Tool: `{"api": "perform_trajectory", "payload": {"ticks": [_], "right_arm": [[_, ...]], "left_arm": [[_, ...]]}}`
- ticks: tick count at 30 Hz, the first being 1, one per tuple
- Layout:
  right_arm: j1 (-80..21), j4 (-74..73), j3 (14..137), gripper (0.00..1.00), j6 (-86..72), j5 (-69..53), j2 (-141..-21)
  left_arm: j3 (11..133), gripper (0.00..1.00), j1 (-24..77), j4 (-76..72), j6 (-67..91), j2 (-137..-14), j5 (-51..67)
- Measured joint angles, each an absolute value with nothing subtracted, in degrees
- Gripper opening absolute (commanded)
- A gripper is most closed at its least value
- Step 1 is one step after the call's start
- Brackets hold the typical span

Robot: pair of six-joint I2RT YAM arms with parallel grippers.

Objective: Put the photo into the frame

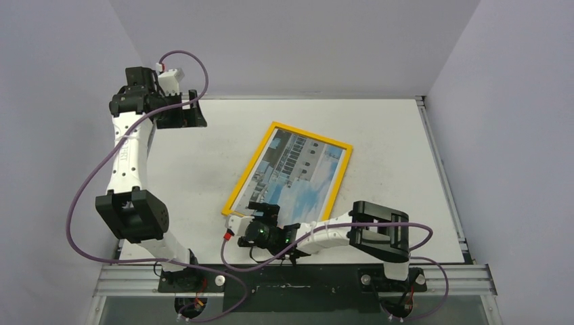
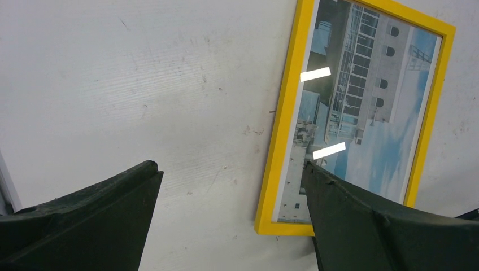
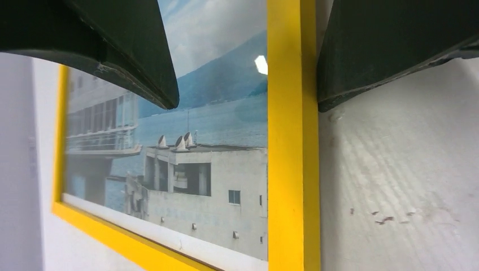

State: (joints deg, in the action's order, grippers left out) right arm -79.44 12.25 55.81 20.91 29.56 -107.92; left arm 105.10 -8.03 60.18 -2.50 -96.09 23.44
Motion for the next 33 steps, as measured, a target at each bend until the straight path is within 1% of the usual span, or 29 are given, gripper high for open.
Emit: {"api": "perform_trajectory", "payload": {"ticks": [7, 11, 14, 18, 21, 24, 28, 33], "right_arm": [[-78.56, 3.31, 55.51, 0.9, 9.52, 20.47, -103.46], [-77.06, -2.24, 53.23, 0.9, 3.73, 15.84, -96.82], [-73.34, -3.88, 53.21, 0.9, -0.73, 12.8, -90.96], [-61.01, -3.88, 53.41, 0.9, -9.32, 10.02, -82.74], [-50.28, -3.81, 53.41, 0.9, -14.48, 9.74, -79.53], [-39.29, -3.97, 53.3, 0.9, -18.15, 11.51, -78.26], [-27.64, -2.63, 50.15, 0.9, -20.27, 14.92, -77.97], [-13.89, -0.71, 43.81, 0.9, -23.99, 24.16, -78.26]], "left_arm": [[105.1, 0.96, -7.99, 60.42, -3.9, -97.84, 24.49], [105.08, 0.96, -7.97, 60.73, -4.54, -98.59, 24.73], [104.66, 0.96, -7.97, 60.58, -5.23, -98.61, 25.06], [100.51, 0.96, -7.92, 58.67, -6.39, -98.59, 26.0], [94.37, 0.96, -7.92, 55.55, -7.81, -98.59, 26.26], [86.5, 0.96, -7.95, 48.64, -8.03, -98.59, 25.65], [73.93, 0.96, -7.95, 34.04, -6.76, -97.78, 22.52], [52.77, 0.96, -7.01, 8.27, -3.14, -92.47, 13.61]]}}
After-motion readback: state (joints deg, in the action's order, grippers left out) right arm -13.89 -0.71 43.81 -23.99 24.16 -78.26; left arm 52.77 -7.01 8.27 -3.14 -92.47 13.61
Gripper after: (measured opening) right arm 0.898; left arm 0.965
